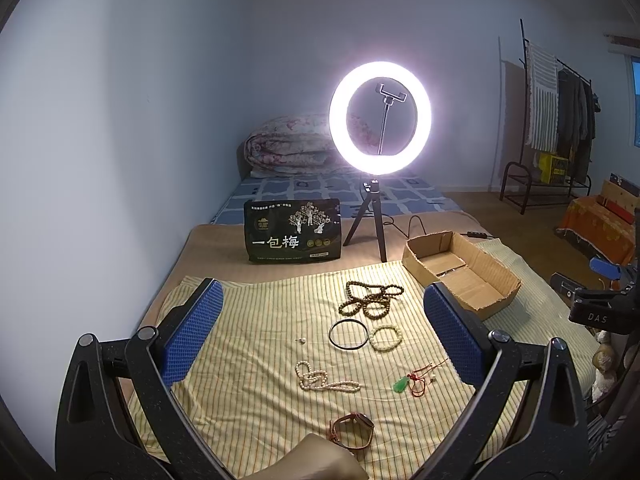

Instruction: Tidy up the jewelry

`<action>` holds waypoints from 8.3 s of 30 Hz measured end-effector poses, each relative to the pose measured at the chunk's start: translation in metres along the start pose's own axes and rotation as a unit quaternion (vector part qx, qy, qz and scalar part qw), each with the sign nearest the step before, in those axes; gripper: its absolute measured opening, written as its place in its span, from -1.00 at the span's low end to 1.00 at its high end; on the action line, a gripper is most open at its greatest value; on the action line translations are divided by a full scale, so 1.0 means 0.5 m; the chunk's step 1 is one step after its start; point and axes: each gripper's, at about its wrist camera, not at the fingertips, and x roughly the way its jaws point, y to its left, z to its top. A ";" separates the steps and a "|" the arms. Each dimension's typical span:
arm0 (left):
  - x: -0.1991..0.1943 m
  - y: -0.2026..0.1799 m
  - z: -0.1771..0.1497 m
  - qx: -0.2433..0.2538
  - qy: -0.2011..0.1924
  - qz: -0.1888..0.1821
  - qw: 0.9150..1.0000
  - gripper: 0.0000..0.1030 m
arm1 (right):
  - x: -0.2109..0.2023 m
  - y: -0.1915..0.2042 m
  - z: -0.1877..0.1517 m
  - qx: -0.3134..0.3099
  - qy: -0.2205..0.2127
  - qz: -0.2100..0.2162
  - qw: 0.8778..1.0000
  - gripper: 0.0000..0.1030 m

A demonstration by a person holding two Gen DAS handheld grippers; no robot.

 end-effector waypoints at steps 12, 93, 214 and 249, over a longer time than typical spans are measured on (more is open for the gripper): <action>-0.001 0.000 -0.001 0.000 -0.001 0.000 1.000 0.98 | 0.002 0.002 -0.002 -0.001 0.000 -0.001 1.000 0.99; 0.271 0.025 -0.234 -0.021 0.336 -0.116 0.935 0.01 | 0.265 0.205 -0.186 -0.211 0.258 0.190 0.923 0.09; 0.657 -0.377 -0.011 -0.042 0.289 -0.219 0.931 -0.86 | 0.435 -0.091 0.072 -0.032 0.210 0.082 0.974 -0.86; 0.589 -0.269 0.037 -0.017 0.226 -0.177 0.958 -0.47 | 0.402 -0.062 0.092 -0.060 0.170 0.062 0.982 0.06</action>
